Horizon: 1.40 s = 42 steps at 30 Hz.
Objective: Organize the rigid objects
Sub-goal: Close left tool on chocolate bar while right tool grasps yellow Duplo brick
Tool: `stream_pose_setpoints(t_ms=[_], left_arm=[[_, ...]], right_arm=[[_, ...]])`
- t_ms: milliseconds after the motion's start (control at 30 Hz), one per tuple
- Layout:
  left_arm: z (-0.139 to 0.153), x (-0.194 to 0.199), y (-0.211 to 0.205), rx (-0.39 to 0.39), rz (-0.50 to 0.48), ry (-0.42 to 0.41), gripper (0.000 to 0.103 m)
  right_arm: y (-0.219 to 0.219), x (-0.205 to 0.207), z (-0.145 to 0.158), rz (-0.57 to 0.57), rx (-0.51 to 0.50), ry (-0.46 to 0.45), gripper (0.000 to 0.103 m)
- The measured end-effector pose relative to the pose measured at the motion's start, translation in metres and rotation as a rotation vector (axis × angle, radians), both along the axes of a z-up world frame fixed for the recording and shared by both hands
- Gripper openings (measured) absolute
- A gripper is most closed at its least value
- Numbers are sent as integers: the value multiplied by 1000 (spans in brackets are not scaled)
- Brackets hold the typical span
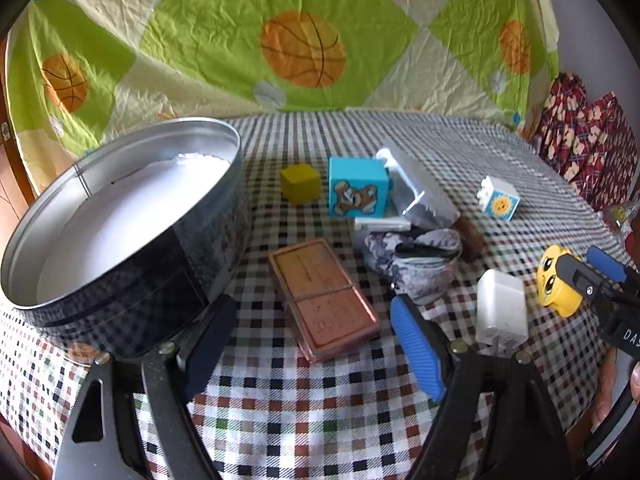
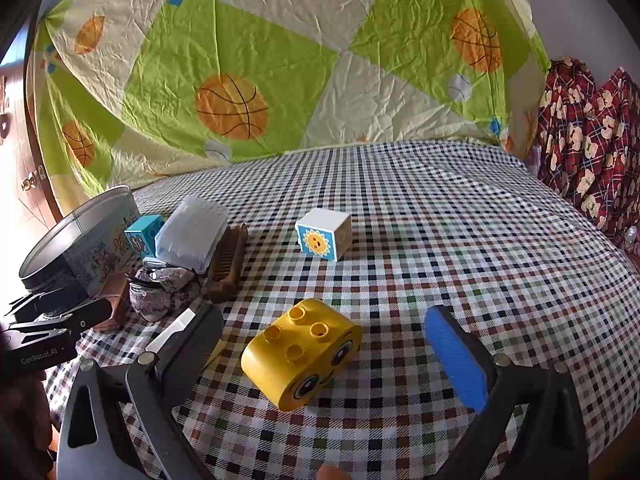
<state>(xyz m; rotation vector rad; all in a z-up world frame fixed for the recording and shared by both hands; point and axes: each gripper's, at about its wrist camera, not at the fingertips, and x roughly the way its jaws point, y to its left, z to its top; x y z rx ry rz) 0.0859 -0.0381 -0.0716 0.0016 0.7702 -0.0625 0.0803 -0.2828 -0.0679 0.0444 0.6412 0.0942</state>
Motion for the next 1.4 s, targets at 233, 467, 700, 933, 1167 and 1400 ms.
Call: stream_pose_setpoints(t_ms=[233, 467, 700, 933, 1167, 1400], left_arm=[[-4, 11, -4, 6, -26, 57, 75], [-8, 15, -2, -29, -48, 77, 55], [-6, 10, 2, -48, -57, 38, 54], [-1, 1, 4, -57, -55, -23, 54], [3, -5, 3, -52, -60, -69, 53], [-2, -1, -2, -34, -92, -17, 52]], right_arm=[[9, 9, -9, 11, -42, 75, 86], [19, 11, -15, 21, -88, 86, 68], [17, 9, -14, 31, -74, 66, 68], [17, 4, -11, 21, -72, 27, 68], [18, 3, -10, 21, -74, 9, 68], [17, 3, -10, 22, -73, 9, 68]])
